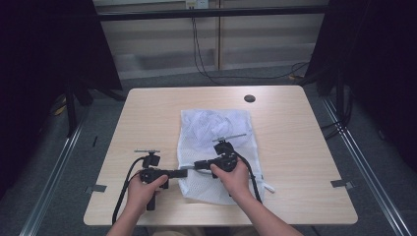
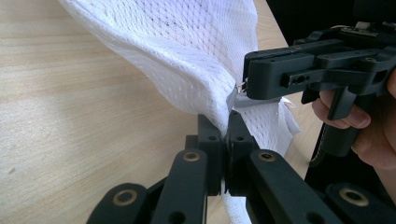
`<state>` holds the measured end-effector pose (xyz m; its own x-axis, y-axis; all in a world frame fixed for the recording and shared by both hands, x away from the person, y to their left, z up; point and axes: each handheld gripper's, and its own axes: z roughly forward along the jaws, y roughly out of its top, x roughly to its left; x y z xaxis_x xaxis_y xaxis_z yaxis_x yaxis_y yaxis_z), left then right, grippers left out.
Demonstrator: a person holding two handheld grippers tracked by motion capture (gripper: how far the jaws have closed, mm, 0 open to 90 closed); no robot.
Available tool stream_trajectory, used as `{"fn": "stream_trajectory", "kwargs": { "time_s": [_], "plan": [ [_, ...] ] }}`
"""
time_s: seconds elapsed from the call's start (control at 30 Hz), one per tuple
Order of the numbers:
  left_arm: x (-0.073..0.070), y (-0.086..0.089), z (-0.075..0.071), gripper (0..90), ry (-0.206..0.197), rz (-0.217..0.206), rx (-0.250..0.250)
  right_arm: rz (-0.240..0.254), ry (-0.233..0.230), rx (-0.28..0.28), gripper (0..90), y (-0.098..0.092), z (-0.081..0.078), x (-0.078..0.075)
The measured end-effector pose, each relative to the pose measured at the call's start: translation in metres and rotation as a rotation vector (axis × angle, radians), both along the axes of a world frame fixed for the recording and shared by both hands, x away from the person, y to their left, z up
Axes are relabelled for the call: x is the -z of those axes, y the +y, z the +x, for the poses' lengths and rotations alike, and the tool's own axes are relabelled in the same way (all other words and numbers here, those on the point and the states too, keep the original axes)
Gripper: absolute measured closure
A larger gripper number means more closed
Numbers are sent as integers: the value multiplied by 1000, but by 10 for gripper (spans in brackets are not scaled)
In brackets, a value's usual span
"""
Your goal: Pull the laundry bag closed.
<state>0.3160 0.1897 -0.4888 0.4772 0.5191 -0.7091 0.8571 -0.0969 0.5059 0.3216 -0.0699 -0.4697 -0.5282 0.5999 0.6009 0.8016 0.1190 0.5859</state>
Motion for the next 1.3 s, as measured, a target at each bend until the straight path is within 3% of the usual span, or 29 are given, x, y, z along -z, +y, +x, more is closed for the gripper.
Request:
{"fn": "stream_trajectory", "kwargs": {
  "time_s": [0.13,0.5,0.57,1.3],
  "plan": [
    [0,-1,-1,878,12,-4,-14,2,-2,0,869,-1,-1,0],
    [0,3,0,878,-6,15,22,-10,1,0,868,-6,-1,1],
    [0,1,-1,878,3,19,0,-8,1,0,868,-8,-2,1],
    [-1,2,-2,879,19,20,-1,-1,16,3,868,-17,-3,1]
  ]
}}
